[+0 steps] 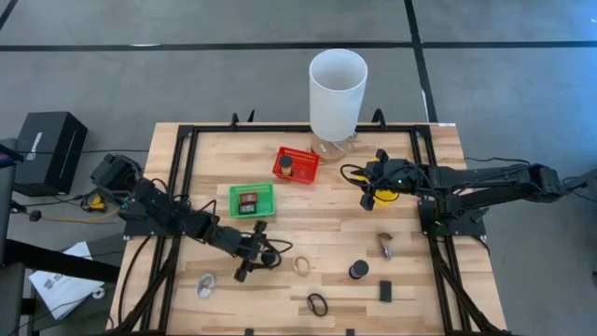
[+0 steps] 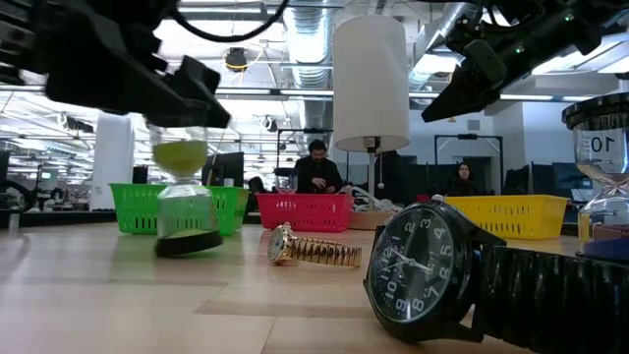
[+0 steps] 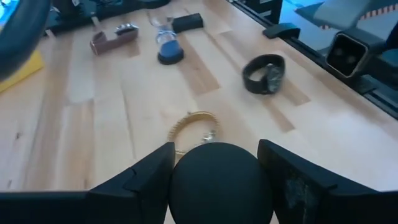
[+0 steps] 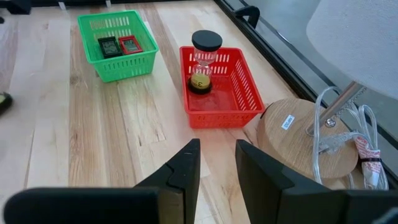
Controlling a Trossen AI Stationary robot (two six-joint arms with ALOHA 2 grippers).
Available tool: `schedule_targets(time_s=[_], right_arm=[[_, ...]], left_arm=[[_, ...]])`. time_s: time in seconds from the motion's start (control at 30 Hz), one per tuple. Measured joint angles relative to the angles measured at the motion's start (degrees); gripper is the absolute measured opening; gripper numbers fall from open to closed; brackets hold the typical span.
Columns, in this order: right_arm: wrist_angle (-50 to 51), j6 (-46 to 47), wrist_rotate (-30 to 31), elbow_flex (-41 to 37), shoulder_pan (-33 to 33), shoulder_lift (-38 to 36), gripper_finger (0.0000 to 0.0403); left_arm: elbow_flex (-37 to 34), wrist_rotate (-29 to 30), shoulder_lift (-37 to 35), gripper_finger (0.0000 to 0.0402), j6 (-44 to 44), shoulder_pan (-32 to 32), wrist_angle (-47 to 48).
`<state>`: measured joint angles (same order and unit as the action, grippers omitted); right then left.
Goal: Pick & Place Office items
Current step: Put the left black hourglass into the red bin
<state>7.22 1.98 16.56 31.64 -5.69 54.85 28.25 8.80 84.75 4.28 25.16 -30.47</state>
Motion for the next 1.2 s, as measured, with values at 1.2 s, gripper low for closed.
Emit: schedule_targets(time_s=[1.2], right_arm=[[-0.42,-4.09,0.00,0.00,-0.02,0.00,0.0093]], left_arm=[[16.42,-24.25,0.75,0.0207,11.94,-37.71,-0.50]])
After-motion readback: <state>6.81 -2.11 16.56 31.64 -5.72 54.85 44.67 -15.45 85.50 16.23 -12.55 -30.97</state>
